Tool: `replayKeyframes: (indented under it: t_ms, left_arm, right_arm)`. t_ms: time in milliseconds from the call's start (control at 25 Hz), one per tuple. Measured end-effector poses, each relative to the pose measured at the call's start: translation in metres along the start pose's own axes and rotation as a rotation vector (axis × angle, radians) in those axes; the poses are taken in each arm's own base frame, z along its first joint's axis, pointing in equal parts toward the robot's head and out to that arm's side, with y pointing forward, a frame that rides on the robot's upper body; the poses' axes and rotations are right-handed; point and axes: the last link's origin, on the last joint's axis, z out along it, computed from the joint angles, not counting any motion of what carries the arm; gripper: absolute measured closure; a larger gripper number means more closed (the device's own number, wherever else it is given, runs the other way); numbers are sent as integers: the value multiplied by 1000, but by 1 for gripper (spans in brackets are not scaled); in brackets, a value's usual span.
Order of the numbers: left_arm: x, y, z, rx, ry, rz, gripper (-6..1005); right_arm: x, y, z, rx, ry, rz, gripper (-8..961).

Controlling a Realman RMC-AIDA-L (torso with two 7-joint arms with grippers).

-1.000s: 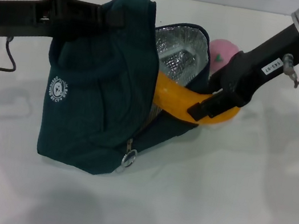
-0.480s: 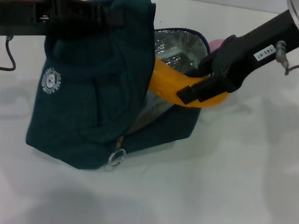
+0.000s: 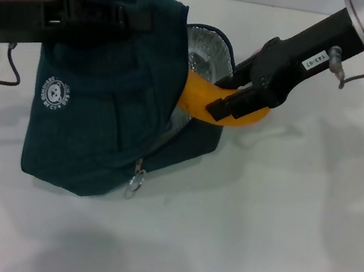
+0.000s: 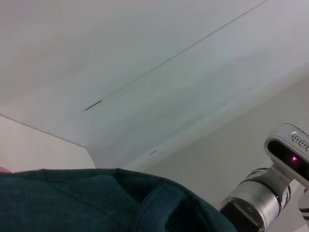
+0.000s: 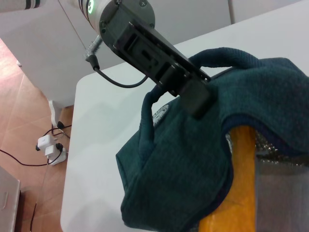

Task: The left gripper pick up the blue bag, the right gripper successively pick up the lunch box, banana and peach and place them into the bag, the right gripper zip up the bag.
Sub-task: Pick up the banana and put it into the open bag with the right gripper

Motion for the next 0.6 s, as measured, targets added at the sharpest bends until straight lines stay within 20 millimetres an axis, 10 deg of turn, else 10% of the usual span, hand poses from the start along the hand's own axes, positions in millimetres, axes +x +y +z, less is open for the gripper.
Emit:
replayKeyframes:
  t_ms: [600]
  left_arm:
    - [-1,2,4,-42,15,-22,953]
  right_arm:
    - [5,0,-3,0,69,51,367]
